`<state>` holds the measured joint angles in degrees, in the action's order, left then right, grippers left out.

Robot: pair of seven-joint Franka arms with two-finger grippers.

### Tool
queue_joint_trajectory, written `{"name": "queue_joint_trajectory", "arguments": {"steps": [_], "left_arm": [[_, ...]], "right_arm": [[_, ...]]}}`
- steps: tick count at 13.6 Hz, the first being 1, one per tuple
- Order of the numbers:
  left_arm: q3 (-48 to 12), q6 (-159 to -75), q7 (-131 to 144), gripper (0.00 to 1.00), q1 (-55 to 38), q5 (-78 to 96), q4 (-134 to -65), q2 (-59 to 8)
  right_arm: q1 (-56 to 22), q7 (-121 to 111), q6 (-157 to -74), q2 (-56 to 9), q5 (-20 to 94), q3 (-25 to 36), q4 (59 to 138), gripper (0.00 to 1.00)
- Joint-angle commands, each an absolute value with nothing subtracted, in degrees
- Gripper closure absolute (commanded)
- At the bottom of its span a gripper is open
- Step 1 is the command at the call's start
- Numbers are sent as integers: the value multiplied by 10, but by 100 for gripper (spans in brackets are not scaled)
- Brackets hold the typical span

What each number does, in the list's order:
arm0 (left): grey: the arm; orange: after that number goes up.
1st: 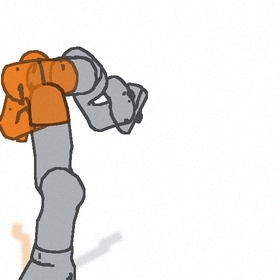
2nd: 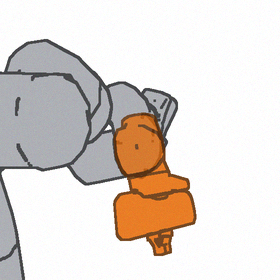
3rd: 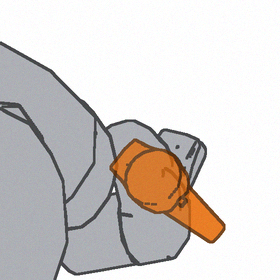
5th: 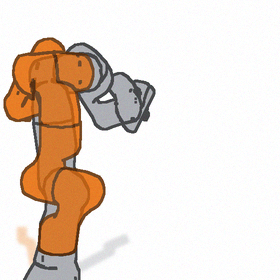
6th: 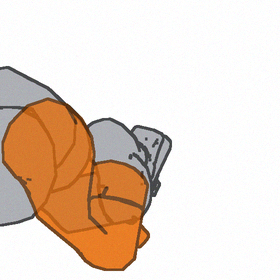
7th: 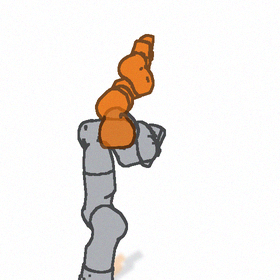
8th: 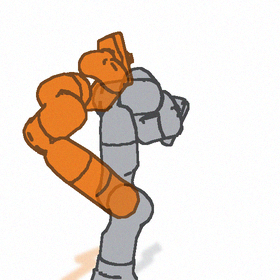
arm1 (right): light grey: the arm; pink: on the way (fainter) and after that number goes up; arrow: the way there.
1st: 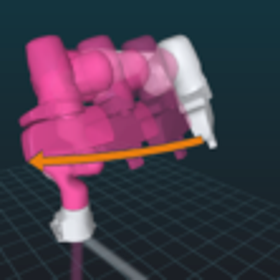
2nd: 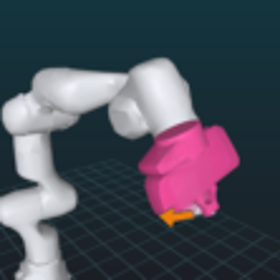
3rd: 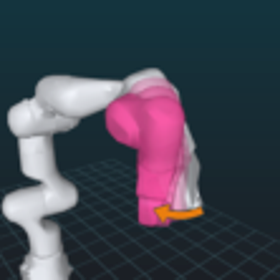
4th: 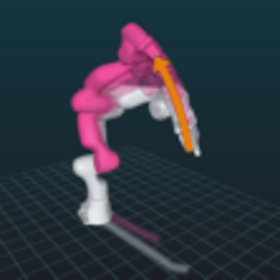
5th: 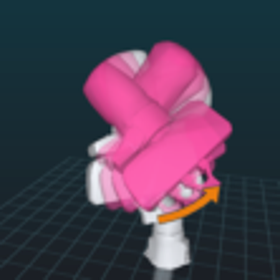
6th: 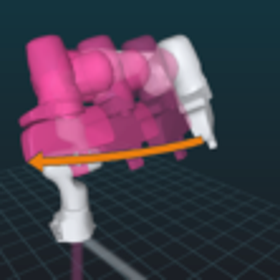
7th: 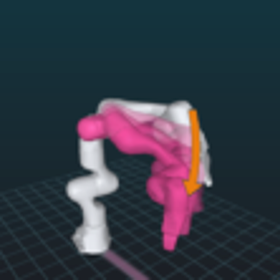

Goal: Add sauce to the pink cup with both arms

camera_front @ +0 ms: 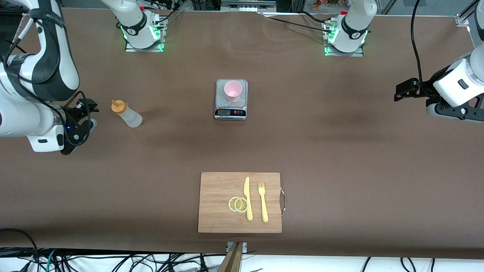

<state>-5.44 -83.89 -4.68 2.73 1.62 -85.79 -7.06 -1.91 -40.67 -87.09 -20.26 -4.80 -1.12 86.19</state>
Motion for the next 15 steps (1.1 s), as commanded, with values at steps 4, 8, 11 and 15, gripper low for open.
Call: {"name": "queue_joint_trajectory", "arguments": {"steps": [4,8,11,15], "left_arm": [[-54,-829,-55,0,26,6,-838,-80],[-55,-829,-55,0,27,6,-838,-79],[-54,-829,-55,0,26,6,-838,-80],[-54,-829,-54,0,25,5,-838,-80]], "right_arm": [[-18,-127,-883,-136,-62,-34,903,0],[-16,-41,-896,-106,-59,-33,906,0],[-7,-2,-902,-77,-54,-33,913,0],[10,46,-911,-41,-20,-24,925,0]]}}
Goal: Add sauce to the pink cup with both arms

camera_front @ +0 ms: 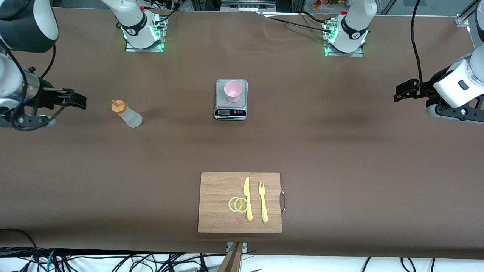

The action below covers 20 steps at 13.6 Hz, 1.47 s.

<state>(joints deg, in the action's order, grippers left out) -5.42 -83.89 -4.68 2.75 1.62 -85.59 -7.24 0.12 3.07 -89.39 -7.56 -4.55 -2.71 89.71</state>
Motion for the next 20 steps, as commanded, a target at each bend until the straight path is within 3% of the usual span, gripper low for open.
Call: {"name": "queue_joint_trajectory", "arguments": {"steps": [1,9,20], "left_arm": [[-54,-829,-54,0,25,6,-838,-80],[-54,-829,-54,0,29,6,-838,-80],[-54,-829,-54,0,28,5,-838,-80]], "right_arm": [[10,40,-909,-34,-10,-13,925,0],[11,33,-989,-17,13,16,961,0],[11,35,-981,-17,9,17,954,0]]}}
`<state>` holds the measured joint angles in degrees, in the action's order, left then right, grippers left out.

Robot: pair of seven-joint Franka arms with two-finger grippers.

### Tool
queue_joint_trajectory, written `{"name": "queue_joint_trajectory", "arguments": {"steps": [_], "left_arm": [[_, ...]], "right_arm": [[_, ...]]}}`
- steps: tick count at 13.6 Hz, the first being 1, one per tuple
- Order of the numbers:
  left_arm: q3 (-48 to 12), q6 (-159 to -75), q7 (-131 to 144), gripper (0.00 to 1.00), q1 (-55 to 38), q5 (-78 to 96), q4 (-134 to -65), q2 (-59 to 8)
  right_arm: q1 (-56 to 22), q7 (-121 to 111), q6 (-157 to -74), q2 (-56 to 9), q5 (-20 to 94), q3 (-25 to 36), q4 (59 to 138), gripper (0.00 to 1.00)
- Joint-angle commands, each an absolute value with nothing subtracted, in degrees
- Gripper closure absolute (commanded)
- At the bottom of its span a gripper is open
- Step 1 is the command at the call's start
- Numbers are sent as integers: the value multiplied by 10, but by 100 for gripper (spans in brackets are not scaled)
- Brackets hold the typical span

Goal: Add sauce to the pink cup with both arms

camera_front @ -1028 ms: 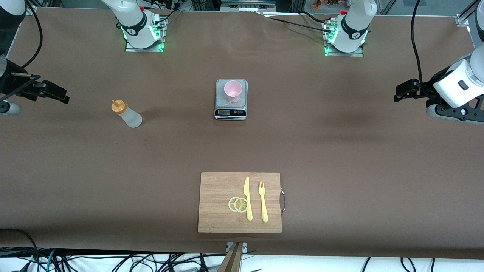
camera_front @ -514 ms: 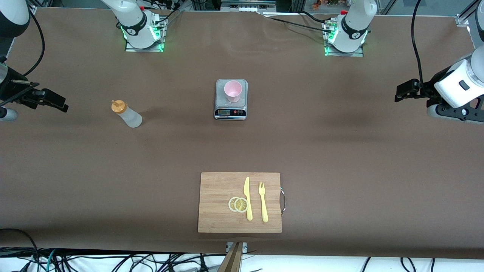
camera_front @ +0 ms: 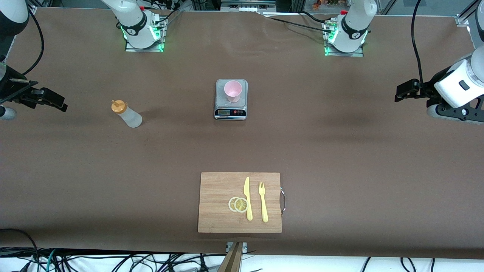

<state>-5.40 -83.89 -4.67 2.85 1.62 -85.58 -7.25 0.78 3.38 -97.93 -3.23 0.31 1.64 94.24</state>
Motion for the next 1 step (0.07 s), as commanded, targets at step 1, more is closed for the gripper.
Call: {"name": "queue_joint_trajectory", "arguments": {"steps": [1], "left_arm": [[-54,-829,-54,0,27,6,-838,-80]], "right_arm": [[11,36,-982,-18,10,17,954,0]]}}
